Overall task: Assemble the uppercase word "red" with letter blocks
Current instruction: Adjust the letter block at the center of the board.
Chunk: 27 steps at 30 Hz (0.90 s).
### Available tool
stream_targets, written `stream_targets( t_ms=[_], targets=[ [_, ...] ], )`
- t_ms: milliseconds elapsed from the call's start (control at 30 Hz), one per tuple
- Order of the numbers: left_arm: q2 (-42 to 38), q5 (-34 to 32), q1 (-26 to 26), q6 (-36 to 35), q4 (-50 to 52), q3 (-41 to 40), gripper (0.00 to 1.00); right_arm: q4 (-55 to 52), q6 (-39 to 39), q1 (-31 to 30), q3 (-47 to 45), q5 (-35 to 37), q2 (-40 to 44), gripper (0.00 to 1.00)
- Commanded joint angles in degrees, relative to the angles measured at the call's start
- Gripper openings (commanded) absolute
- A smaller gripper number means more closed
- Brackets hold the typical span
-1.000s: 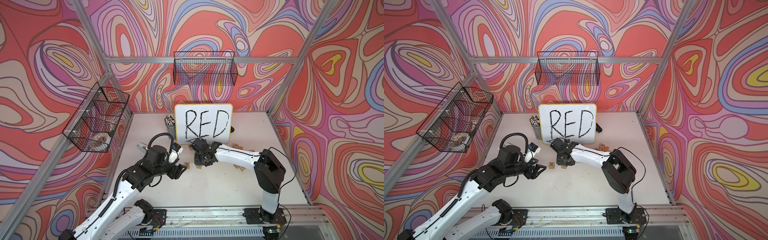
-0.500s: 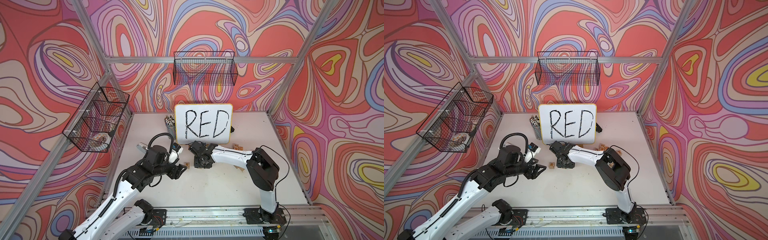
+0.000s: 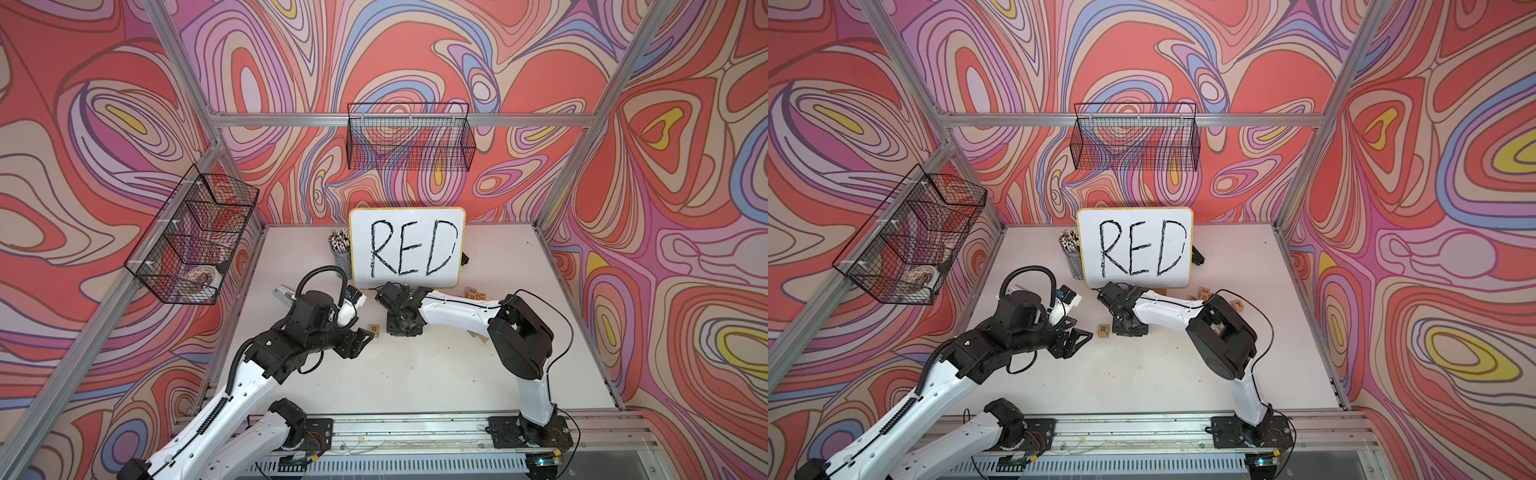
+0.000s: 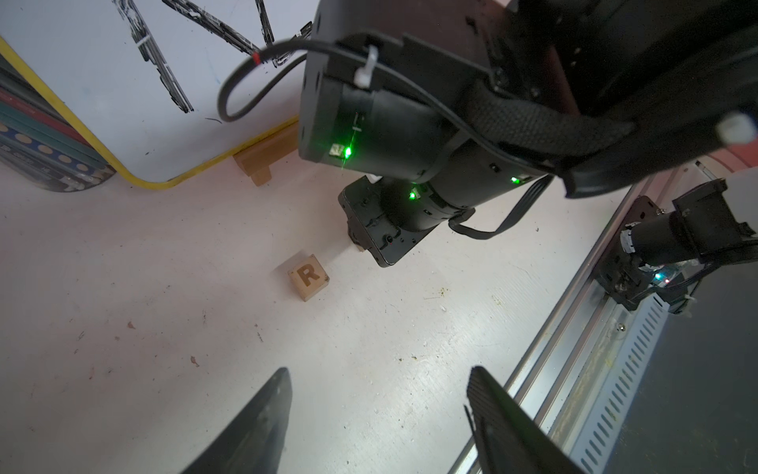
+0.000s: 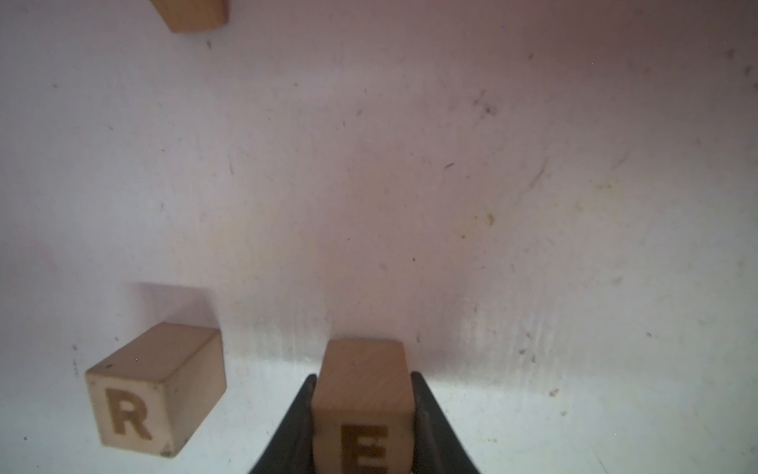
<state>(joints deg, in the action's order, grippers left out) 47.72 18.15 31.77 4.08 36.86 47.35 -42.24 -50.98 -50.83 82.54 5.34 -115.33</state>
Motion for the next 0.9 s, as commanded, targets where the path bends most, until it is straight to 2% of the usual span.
stream_targets(
  t_ms=[0,867],
  targets=[
    [-0.4,0.4,-0.4,-0.5,0.7,-0.6,0.71,-2.0,1.1,-0.3,1.6,1.4,-1.0,0.33],
    [-0.6,0.3,-0.4,-0.5,0.7,-0.6,0.71,-3.9,1.0,-0.8,3.1,1.7,-3.0,0.38]
  ],
)
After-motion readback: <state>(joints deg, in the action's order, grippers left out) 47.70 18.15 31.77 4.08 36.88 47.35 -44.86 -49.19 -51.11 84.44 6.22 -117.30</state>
